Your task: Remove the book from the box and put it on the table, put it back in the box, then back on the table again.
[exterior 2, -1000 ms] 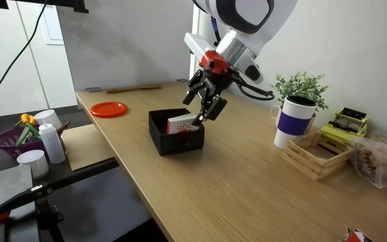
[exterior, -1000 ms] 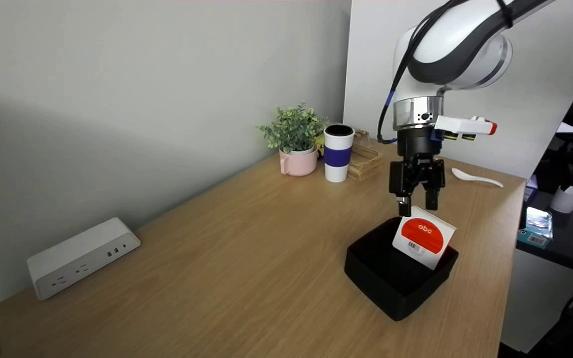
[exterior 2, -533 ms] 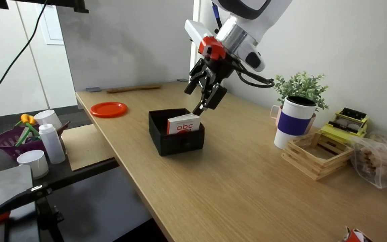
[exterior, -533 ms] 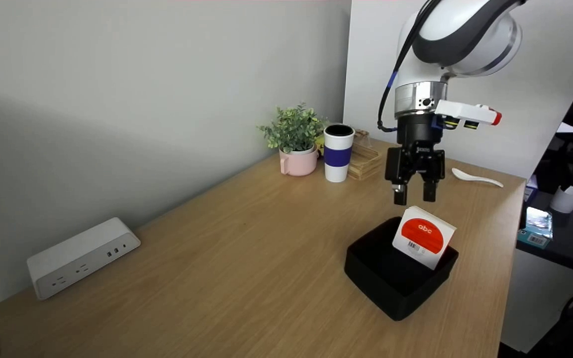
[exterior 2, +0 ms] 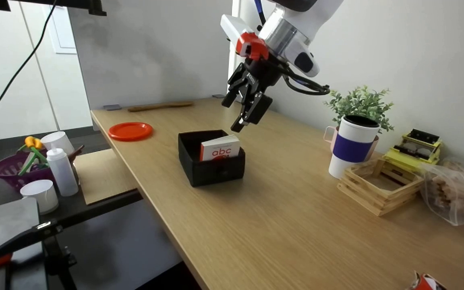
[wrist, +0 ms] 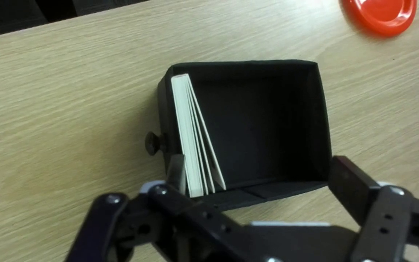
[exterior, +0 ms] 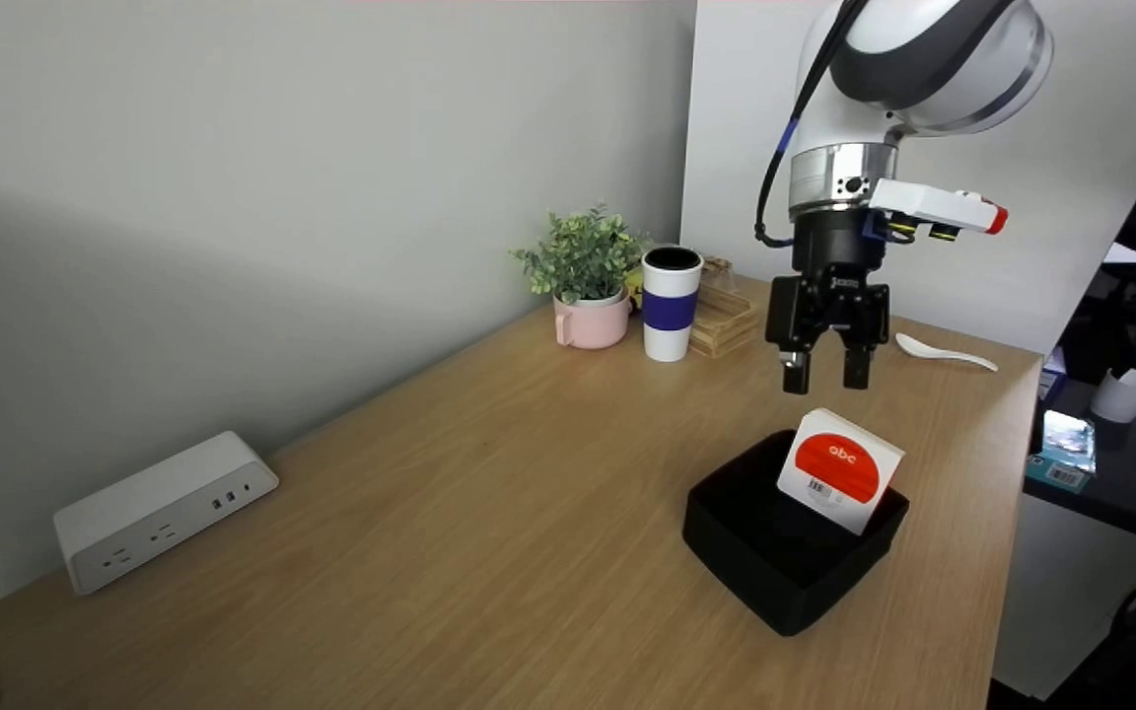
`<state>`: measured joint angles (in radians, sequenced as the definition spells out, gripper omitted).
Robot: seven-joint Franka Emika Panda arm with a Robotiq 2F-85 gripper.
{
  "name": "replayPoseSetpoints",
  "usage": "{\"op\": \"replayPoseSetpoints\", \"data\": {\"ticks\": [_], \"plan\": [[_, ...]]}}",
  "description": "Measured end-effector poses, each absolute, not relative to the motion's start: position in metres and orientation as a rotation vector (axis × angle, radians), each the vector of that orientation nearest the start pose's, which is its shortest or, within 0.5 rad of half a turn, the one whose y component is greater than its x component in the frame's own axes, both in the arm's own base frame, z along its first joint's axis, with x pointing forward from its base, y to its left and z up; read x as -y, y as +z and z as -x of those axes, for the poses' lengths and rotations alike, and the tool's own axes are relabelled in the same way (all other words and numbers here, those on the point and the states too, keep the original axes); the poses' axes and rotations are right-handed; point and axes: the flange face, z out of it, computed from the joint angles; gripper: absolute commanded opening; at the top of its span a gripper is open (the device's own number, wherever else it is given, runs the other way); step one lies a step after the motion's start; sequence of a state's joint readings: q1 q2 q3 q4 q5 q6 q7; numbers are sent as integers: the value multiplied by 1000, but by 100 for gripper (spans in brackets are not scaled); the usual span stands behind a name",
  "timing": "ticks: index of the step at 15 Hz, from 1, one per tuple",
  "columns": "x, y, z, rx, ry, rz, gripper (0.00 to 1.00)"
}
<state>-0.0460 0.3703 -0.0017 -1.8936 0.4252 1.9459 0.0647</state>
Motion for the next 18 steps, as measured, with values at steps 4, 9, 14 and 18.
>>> {"op": "replayPoseSetpoints", "data": {"ticks": [4,9,14,18], "plan": [[0,287,-594,-461,452,2705,100],[0,286,-594,-461,454,2705,100],[0,283,-594,-461,461,2705,100],[0,270,-598,-465,483,2703,100]]}}
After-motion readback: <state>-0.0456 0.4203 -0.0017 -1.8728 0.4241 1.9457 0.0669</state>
